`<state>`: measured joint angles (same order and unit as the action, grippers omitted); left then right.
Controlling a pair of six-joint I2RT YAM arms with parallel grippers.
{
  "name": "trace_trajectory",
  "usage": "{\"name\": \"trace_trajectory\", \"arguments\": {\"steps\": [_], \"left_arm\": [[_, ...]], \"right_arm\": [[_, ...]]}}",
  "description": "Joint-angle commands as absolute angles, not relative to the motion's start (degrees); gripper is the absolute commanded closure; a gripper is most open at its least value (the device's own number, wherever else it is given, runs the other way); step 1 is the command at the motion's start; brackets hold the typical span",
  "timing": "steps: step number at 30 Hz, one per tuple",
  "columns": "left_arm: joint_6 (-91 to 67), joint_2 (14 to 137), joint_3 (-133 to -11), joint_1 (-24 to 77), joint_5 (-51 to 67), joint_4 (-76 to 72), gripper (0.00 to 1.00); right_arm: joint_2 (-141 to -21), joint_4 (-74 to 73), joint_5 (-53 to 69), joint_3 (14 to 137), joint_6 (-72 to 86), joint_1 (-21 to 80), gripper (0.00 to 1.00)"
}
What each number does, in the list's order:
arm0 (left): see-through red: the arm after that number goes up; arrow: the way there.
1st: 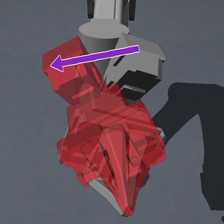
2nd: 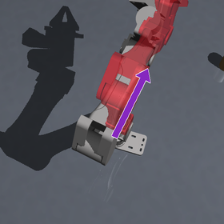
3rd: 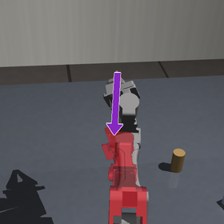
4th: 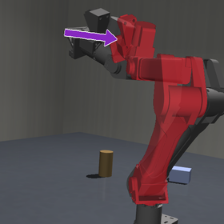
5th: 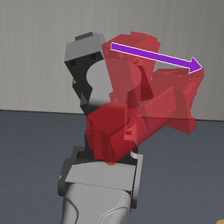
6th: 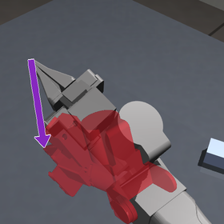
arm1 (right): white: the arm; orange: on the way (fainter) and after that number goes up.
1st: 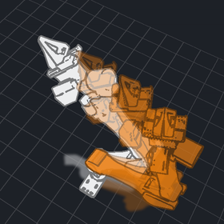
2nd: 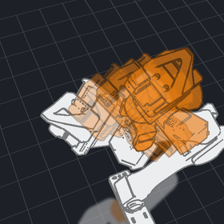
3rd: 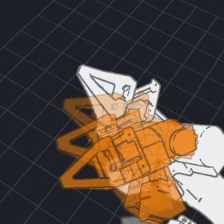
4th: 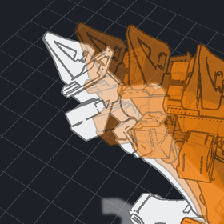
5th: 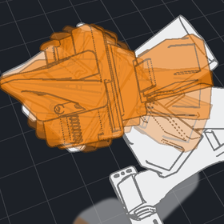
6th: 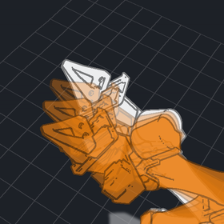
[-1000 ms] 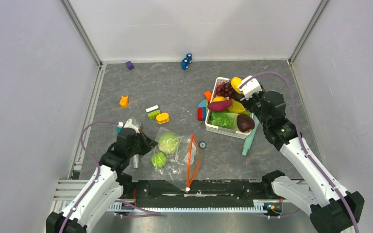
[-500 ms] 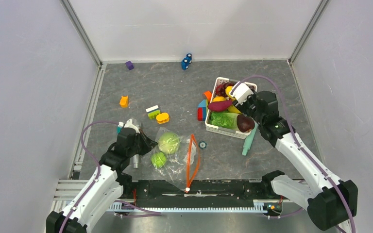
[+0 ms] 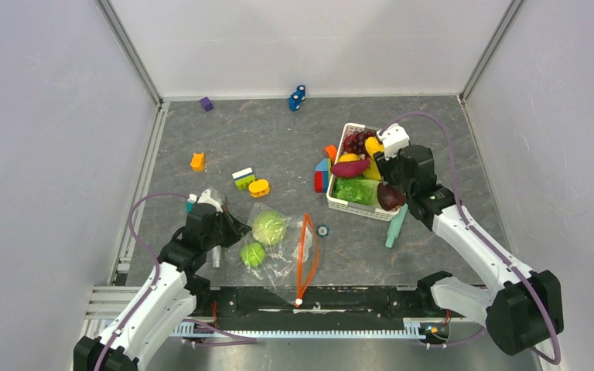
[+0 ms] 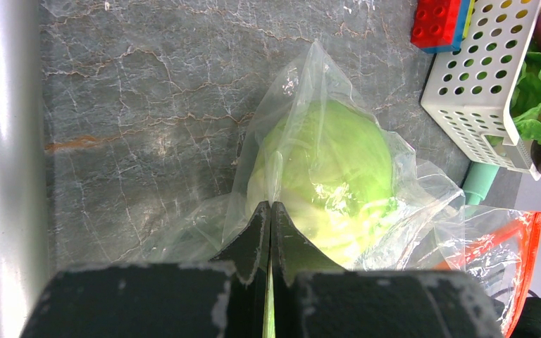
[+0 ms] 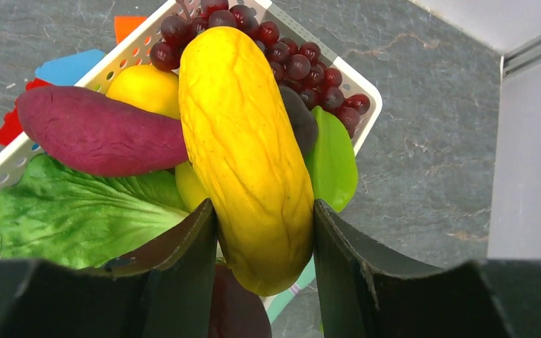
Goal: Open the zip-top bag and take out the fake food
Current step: Place the fake fruit in the bin.
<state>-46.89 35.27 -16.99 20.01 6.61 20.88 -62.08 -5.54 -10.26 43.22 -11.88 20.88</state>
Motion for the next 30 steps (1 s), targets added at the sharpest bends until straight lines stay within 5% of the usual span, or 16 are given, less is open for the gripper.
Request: {"name": "trace_trajectory", "arguments": {"steps": [1, 30], "left_arm": [[-45.15, 35.43, -17.93, 20.13, 7.56, 19.95, 0.98], [-45.35, 34.94, -17.58, 20.13, 7.47, 20.04, 0.98]], "right_arm": [[-62.94, -2.28, -12.46, 44.30, -5.65, 20.65, 0.80], [-64.75, -3.09, -8.76, 44.17, -2.81, 20.61, 0.43]]}}
